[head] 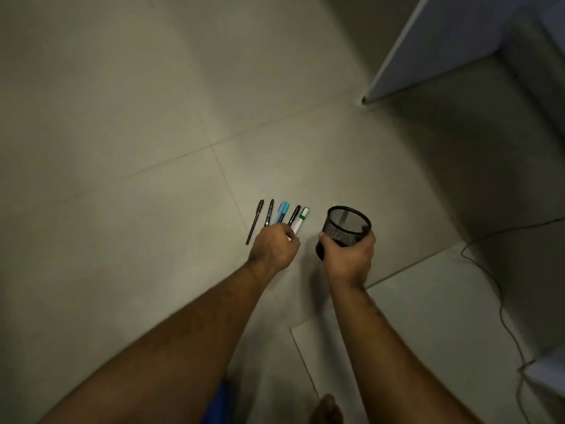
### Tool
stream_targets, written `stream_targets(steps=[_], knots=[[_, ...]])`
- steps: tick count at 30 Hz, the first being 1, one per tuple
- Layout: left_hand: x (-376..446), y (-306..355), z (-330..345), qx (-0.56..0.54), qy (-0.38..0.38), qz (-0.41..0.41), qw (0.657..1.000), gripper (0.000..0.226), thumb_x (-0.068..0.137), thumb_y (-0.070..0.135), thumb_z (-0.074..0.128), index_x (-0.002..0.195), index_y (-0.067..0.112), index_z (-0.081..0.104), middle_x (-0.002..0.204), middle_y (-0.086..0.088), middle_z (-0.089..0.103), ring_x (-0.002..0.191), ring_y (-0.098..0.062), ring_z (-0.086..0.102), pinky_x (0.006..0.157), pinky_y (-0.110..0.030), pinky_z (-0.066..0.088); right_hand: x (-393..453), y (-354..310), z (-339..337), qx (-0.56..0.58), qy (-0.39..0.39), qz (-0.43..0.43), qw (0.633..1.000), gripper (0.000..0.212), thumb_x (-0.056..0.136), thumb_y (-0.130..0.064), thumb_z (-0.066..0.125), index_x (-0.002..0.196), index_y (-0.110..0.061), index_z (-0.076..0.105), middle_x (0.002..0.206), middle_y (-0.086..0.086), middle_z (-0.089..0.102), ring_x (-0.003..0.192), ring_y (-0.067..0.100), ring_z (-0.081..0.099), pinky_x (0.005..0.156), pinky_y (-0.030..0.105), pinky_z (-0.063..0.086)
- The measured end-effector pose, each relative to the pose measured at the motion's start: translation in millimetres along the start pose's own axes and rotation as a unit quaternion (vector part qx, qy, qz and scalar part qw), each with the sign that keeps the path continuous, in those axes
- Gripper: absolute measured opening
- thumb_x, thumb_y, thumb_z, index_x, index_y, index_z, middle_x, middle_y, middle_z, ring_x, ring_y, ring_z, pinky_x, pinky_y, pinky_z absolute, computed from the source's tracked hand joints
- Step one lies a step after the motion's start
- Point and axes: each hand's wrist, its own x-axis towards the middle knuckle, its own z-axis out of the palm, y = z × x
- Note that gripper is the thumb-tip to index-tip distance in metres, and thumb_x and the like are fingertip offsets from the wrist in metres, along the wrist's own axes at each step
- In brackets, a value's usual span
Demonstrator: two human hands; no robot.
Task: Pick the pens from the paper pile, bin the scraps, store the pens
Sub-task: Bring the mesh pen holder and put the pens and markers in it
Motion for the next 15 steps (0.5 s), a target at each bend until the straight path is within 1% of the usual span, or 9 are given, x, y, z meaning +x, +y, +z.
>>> stream_targets(steps=[2, 4, 7, 10, 12, 15], knots=[[25, -7, 22, 0.024, 0.014, 0.005, 1.0, 0.022, 0.088, 0.025, 0.059, 0.102, 0.013, 0.072, 0.104, -0.008, 0.072, 0.097, -0.027, 0.066, 0.08, -0.028, 0.052, 25, 16, 19, -0.002, 0.027, 0.004, 1.0, 0.097, 0.062, -0.038, 0.088, 0.144, -0.016, 0.041, 0.138, 0.011, 0.054, 0.128, 0.033, 0.052, 0.107, 0.041, 0.046], [51, -11, 43, 0.054, 0.034, 0.013, 0.998, 0.022, 0.088, 0.026, 0.061, 0.102, 0.014, 0.072, 0.102, -0.007, 0.072, 0.096, -0.026, 0.066, 0.077, -0.029, 0.05, 46, 34, 38, 0.006, 0.035, -0.003, 0.999, 0.098, 0.062, -0.04, 0.088, 0.144, -0.015, 0.041, 0.139, 0.012, 0.053, 0.129, 0.034, 0.051, 0.107, 0.043, 0.044], [82, -16, 64, 0.109, 0.066, 0.023, 0.992, 0.022, 0.088, 0.032, 0.063, 0.096, 0.014, 0.073, 0.096, -0.008, 0.074, 0.09, -0.026, 0.067, 0.074, -0.032, 0.052, 69, 55, 59, 0.017, 0.031, -0.033, 0.999, 0.097, 0.064, -0.046, 0.086, 0.144, -0.014, 0.042, 0.138, 0.01, 0.054, 0.129, 0.032, 0.05, 0.108, 0.041, 0.043], [106, -22, 91, 0.138, 0.078, 0.036, 0.987, 0.026, 0.089, 0.033, 0.062, 0.102, 0.012, 0.071, 0.099, -0.01, 0.072, 0.093, -0.028, 0.067, 0.078, -0.034, 0.055, 89, 79, 76, 0.045, 0.052, -0.056, 0.996, 0.095, 0.063, -0.05, 0.084, 0.142, -0.015, 0.044, 0.134, 0.007, 0.057, 0.127, 0.029, 0.052, 0.108, 0.039, 0.044], [114, -28, 98, 0.15, 0.078, 0.032, 0.985, 0.028, 0.089, 0.034, 0.063, 0.105, 0.011, 0.068, 0.1, -0.01, 0.071, 0.093, -0.028, 0.067, 0.079, -0.036, 0.057, 94, 81, 82, 0.062, 0.07, -0.053, 0.994, 0.094, 0.061, -0.054, 0.082, 0.14, -0.017, 0.047, 0.133, 0.006, 0.058, 0.125, 0.028, 0.053, 0.106, 0.039, 0.046], [118, -36, 111, 0.177, 0.081, 0.033, 0.98, 0.029, 0.09, 0.035, 0.064, 0.104, 0.01, 0.066, 0.099, -0.009, 0.07, 0.09, -0.024, 0.066, 0.074, -0.034, 0.055, 95, 93, 88, 0.084, 0.09, -0.022, 0.992, 0.093, 0.06, -0.061, 0.079, 0.138, -0.021, 0.048, 0.132, 0.003, 0.059, 0.123, 0.027, 0.056, 0.104, 0.039, 0.048]])
